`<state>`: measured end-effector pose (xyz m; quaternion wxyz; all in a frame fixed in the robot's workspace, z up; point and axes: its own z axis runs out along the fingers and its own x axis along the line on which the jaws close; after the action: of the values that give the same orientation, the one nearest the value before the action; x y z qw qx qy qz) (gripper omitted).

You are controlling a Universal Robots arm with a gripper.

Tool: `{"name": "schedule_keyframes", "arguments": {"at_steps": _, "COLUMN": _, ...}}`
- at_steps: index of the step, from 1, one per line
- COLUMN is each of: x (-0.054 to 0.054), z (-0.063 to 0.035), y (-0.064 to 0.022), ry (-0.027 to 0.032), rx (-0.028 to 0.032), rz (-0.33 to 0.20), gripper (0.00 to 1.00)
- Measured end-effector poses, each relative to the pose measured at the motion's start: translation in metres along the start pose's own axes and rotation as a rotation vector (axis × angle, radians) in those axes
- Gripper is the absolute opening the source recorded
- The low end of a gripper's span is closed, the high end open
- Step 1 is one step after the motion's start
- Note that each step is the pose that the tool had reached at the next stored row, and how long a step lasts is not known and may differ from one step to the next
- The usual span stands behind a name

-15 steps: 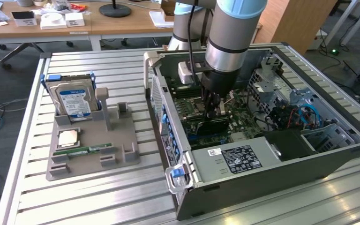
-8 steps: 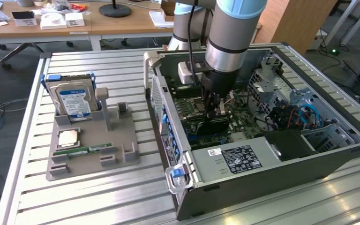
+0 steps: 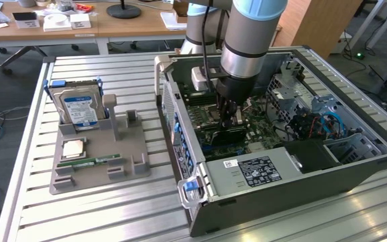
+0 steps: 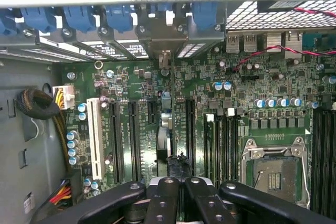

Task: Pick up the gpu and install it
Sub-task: 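Press down on the gpu until it lock into place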

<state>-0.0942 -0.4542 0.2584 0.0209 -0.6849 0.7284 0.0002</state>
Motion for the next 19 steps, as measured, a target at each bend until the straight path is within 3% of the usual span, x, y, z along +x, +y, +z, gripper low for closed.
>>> {"name": "schedule_keyframes", "arguments": {"at_steps": 11, "x": 0.0, "z": -0.0018, "y": -0.0001, "ry": -0.0022, "rx": 0.0007, "rz": 0.0, "gripper": 0.11}}
{"name": "schedule_keyframes", "arguments": {"at_steps": 19, "x": -0.001, "z": -0.0184, "y": -0.0005, "ry": -0.0007, "rx": 0.0003, "rz": 0.0, "gripper": 0.11}}
